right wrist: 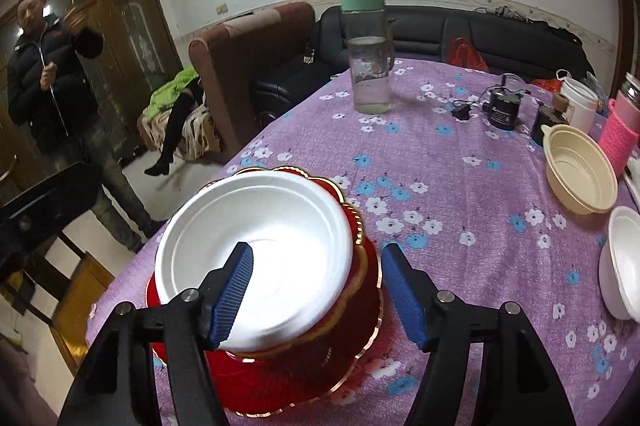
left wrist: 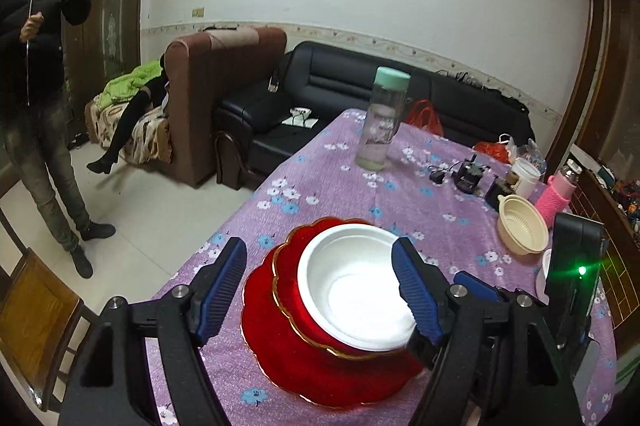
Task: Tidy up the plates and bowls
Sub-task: 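Open both grippers and pull back from the large white bowl, then move both grippers to the smaller white bowl and close on its rim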
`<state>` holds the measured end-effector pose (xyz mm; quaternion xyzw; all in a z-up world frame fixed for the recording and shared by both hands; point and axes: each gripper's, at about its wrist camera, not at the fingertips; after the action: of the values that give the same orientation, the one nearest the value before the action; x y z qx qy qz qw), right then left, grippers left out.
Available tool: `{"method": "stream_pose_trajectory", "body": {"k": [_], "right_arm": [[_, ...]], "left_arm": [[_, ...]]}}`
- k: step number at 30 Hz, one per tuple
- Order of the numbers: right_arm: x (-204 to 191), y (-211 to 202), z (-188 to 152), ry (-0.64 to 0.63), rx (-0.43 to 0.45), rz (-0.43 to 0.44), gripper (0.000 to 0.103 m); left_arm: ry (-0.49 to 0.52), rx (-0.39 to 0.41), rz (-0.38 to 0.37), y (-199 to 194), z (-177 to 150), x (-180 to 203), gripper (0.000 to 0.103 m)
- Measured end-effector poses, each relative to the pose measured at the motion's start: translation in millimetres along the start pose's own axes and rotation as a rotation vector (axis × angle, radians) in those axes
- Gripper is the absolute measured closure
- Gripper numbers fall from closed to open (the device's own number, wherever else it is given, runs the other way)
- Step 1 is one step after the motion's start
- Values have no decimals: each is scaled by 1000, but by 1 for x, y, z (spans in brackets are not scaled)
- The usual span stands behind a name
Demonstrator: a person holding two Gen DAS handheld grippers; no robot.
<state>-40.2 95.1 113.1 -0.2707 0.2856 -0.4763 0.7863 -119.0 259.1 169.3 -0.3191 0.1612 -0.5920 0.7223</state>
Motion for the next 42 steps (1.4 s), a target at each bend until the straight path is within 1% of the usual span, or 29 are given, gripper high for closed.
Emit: {"method": "stream_pose_trajectory", "body": {"k": [4,5,7,9,13,16,18,20,21,22,25,28,30,31,33,36,38,42], "right_arm": [[15,-17,-6,36,31,5,32],[22,-23,-9,51,41,7,32],[34,-33,-15,69,54,5,32],[49,-43,-22,84,70,-12,32],[79,-70,-39,92,119,-97,31],[107,-92,-51,110,177,-194,23],[131,-110,-59,152,236,-246,12],[163,-127,-66,231,294,-289,11],[175,-133,-68,267,306,-299,11],[191,-137,-70,308,311,-305,11],[242,-147,-77,449,298,-318,11],[285,-150,-83,550,283,-361,11],[306,-147,-84,598,272,-353,11],[315,-145,-85,620,268,-343,11],[332,-137,-82,656,254,-330,11],[346,-121,-73,673,237,-338,12],[350,-115,-76,678,239,-355,12],[357,-109,-86,681,209,-357,15]], "left_arm": [[-1,41,12,-17,-5,10,20],[1,47,13,-20,-6,14,19],[9,57,7,-24,-10,23,12],[28,55,-1,-25,-14,36,10],[101,45,-1,-23,-24,67,9],[168,60,12,-23,-34,92,9],[200,73,11,-23,-38,105,9],[234,84,8,-23,-42,120,9],[248,81,0,-23,-42,125,9],[264,71,-14,-21,-44,132,9],[288,9,-54,-6,-46,151,9],[284,-117,-151,17,-47,170,9],[279,-181,-188,30,-49,182,9],[282,-202,-190,36,-50,190,9],[301,-219,-182,44,-52,205,9],[336,-221,-155,54,-51,228,9],[359,-202,-123,57,-51,239,9],[429,-139,-49,68,-54,263,9]]}}
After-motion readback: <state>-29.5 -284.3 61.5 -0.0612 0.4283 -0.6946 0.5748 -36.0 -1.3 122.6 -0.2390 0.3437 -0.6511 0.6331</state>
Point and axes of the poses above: each gripper's, at about its wrist camera, not at the fingertips, and y roughly the way its jaws point, x to its right, z to its top, and after that the axes turned 6 degrees about -x, right-handed
